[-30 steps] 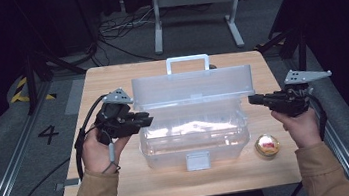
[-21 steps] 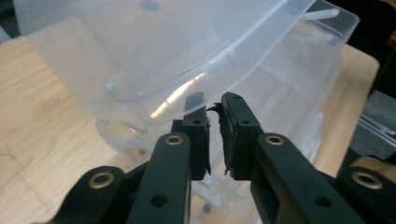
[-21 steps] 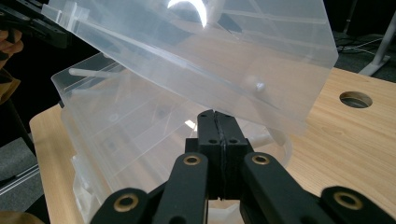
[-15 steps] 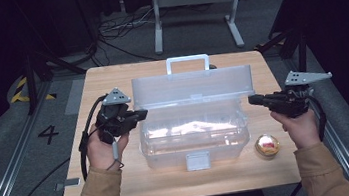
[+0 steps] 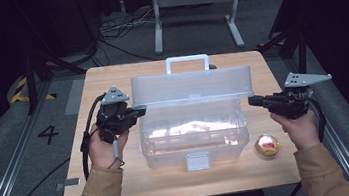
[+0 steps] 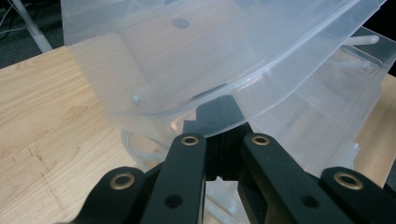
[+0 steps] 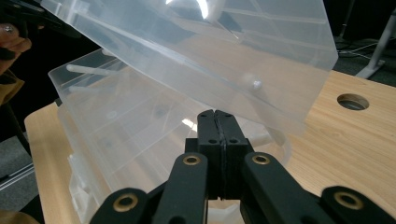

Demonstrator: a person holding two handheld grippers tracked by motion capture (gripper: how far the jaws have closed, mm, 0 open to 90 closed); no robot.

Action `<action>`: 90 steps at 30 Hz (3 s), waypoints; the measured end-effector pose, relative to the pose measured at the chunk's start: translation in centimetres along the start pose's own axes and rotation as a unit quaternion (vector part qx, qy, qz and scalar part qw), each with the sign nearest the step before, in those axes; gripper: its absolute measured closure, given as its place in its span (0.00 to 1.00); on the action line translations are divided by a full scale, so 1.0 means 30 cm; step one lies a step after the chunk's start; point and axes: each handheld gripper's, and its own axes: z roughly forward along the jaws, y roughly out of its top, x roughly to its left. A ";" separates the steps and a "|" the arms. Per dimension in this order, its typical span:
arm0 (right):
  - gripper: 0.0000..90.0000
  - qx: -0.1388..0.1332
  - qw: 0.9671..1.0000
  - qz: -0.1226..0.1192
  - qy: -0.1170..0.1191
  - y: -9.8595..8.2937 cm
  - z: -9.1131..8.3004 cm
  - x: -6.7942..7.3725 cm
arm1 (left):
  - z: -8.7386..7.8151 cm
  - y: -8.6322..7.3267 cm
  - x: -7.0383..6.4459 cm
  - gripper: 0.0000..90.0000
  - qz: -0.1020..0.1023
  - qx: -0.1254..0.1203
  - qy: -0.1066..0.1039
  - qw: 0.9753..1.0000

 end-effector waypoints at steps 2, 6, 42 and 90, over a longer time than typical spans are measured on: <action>1.00 -0.001 1.000 0.000 0.000 -0.001 0.000 0.000 | 0.000 0.000 -0.001 1.00 0.002 -0.001 0.001 1.000; 0.98 0.001 1.000 -0.002 0.002 -0.001 0.001 0.004 | -0.002 0.003 -0.009 1.00 0.025 0.010 0.013 1.000; 0.45 0.001 0.992 0.001 -0.125 0.044 0.030 0.067 | 0.003 0.050 0.032 0.99 -0.005 -0.029 -0.003 1.000; 0.67 -0.069 0.963 -0.018 -0.260 0.147 0.172 0.075 | 0.014 0.092 0.062 0.98 0.007 -0.042 -0.016 0.999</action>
